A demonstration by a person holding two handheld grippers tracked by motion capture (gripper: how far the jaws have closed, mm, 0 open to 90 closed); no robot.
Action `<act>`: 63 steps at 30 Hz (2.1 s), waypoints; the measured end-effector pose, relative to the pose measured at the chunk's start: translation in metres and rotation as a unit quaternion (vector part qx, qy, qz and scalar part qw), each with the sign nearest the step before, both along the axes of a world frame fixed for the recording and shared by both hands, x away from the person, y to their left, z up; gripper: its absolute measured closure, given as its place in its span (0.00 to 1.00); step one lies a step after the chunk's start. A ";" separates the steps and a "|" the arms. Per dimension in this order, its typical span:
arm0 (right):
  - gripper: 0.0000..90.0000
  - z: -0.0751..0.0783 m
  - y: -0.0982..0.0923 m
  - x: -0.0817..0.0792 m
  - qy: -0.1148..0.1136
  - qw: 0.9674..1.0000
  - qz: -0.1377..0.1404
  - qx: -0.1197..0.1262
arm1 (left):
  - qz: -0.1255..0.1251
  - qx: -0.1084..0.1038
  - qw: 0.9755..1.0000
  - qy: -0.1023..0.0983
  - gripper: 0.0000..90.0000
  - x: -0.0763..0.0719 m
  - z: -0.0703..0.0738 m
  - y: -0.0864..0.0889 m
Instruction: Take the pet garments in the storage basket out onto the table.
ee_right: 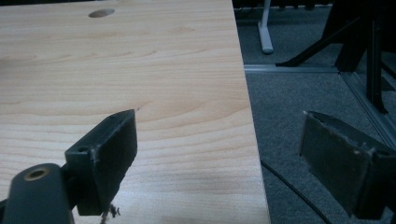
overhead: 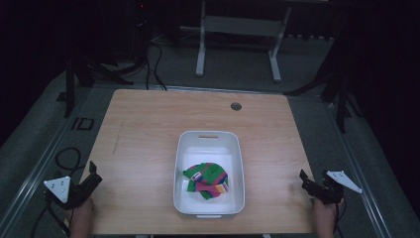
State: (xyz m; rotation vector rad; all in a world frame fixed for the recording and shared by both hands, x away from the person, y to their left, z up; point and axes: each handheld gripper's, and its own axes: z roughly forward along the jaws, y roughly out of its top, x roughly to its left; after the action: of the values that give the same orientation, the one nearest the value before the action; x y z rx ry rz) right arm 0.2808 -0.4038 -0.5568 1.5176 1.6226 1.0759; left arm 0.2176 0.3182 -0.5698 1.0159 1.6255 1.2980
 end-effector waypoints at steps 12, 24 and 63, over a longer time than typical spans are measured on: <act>0.15 0.000 0.003 0.005 0.021 1.000 0.011 -0.016 | -0.003 0.007 1.000 0.000 0.02 0.000 0.000 -0.002; 0.15 0.004 0.008 0.011 0.048 0.988 0.142 -0.048 | -0.018 0.000 1.000 0.001 0.02 0.000 -0.001 0.000; 0.15 0.047 0.098 0.011 0.125 0.869 0.476 -0.048 | -0.033 0.009 0.999 0.009 0.02 0.002 -0.001 -0.003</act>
State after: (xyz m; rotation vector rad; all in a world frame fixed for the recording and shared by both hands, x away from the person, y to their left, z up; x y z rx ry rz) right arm 0.2922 -0.3060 -0.5097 0.7494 2.6836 1.2616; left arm 0.2192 0.3152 -0.5710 1.0863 1.5829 1.2645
